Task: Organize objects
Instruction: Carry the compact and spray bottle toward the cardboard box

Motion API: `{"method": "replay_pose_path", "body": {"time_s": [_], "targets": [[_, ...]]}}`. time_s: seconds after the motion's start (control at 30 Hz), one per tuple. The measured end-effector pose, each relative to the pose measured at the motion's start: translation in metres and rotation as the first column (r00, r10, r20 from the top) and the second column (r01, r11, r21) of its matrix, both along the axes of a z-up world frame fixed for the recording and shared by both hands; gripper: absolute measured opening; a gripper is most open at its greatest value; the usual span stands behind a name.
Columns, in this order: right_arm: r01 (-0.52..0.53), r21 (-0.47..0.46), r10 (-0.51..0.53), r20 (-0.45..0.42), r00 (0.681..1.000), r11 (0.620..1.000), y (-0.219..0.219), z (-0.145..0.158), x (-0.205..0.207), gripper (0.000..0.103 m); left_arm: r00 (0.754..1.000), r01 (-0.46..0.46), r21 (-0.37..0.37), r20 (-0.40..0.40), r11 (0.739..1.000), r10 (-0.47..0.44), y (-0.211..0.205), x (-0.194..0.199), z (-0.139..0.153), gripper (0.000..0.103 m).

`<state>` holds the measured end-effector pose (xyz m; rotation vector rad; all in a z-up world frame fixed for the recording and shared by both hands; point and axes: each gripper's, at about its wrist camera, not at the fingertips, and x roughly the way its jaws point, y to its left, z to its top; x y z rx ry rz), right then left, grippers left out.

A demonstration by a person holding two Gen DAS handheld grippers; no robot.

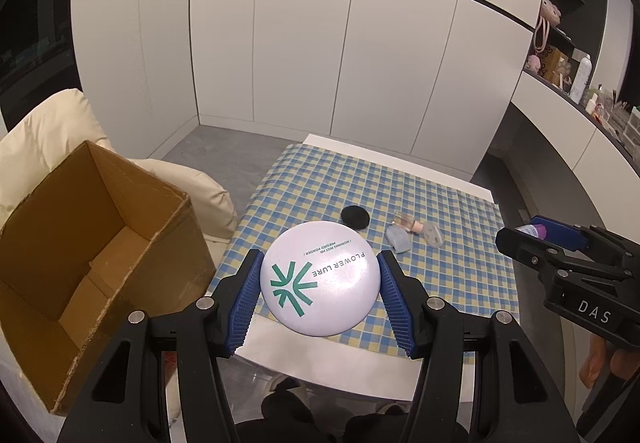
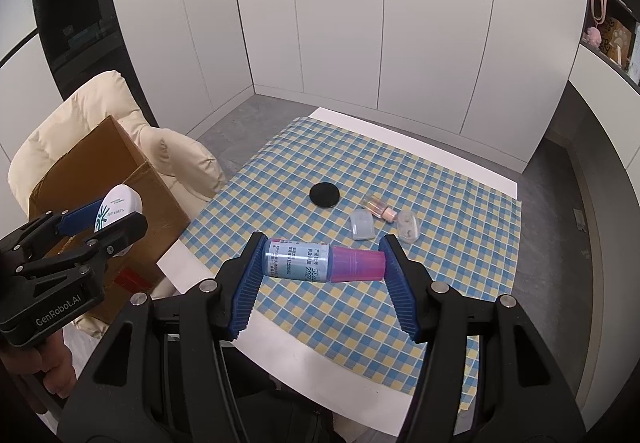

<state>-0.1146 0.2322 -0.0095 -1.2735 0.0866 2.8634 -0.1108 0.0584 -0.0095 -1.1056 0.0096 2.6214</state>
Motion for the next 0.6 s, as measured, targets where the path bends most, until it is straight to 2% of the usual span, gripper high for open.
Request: {"method": "replay_pose_path", "body": {"time_s": [0.6], "targets": [[-0.046,-0.006,0.046,-0.003,0.999,0.999,-0.031,-0.001,-0.013,0.060,0.998,-0.065,0.000,-0.002,0.998,0.065,-0.029,0.002,-0.001,0.058]]}}
